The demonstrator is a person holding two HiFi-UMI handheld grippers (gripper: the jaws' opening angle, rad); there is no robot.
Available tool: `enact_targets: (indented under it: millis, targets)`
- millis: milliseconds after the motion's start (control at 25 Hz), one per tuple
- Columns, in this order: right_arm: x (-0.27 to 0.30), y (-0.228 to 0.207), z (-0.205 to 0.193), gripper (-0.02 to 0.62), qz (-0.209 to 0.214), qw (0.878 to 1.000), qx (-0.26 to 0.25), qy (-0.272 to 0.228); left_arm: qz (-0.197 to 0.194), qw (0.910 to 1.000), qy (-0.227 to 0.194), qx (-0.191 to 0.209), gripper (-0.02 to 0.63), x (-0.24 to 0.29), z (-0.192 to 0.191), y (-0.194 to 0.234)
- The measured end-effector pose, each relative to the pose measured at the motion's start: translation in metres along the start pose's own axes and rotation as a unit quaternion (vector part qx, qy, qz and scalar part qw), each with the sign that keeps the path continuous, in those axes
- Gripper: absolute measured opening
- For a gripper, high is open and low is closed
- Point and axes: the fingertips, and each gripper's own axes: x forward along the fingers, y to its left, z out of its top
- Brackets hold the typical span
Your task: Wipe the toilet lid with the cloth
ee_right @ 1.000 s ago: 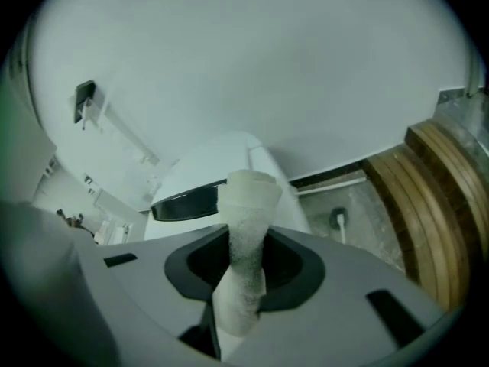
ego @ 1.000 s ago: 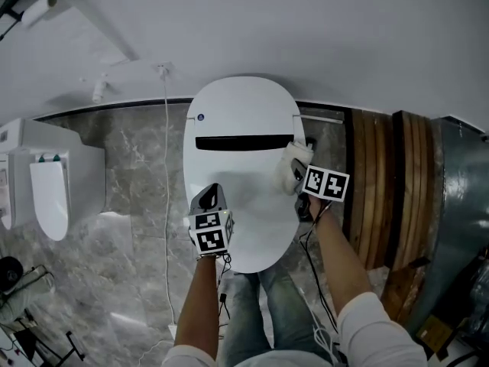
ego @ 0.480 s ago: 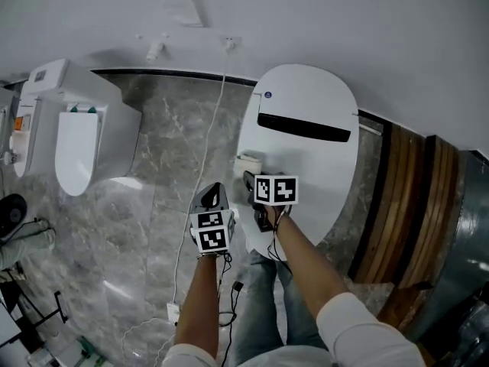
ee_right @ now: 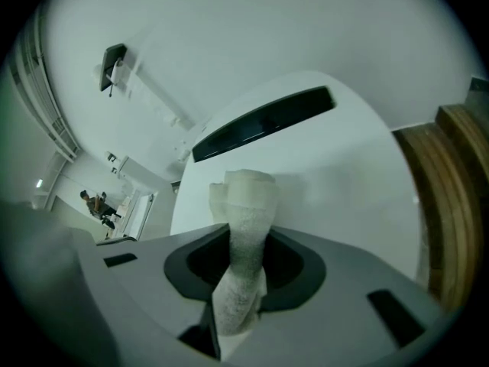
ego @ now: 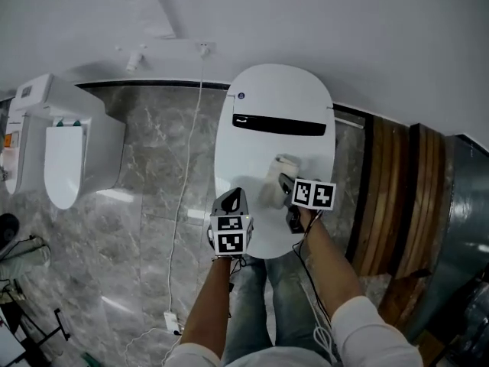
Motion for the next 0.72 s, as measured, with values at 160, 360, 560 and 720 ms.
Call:
enact_targets:
  millis: [160, 360, 560, 720]
  targets:
    - [-0.04, -0.072, 0.002, 0.092, -0.05, 0.999, 0.015, -0.016, -0.039, 0.9991, 0.008, 0.015, 0.014, 0.018, 0.0, -0.051]
    - [-0.076, -0.138, -0.004, 0.092, -0.105, 0.994, 0.034, -0.022, -0.067, 0.9974, 0.016, 0.02, 0.014, 0.029, -0.003, -0.089]
    - [-0.083, -0.138, -0.001, 0.091, -0.108, 0.992, 0.052, -0.037, -0.064, 0.9976, 0.018, 0.016, 0.014, 0.024, -0.007, -0.085]
    - [-0.065, -0.059, -0.004, 0.091, -0.006, 0.996, 0.068, -0.053, -0.031, 0.9992, 0.019, -0.013, 0.014, 0.003, -0.02, -0.037]
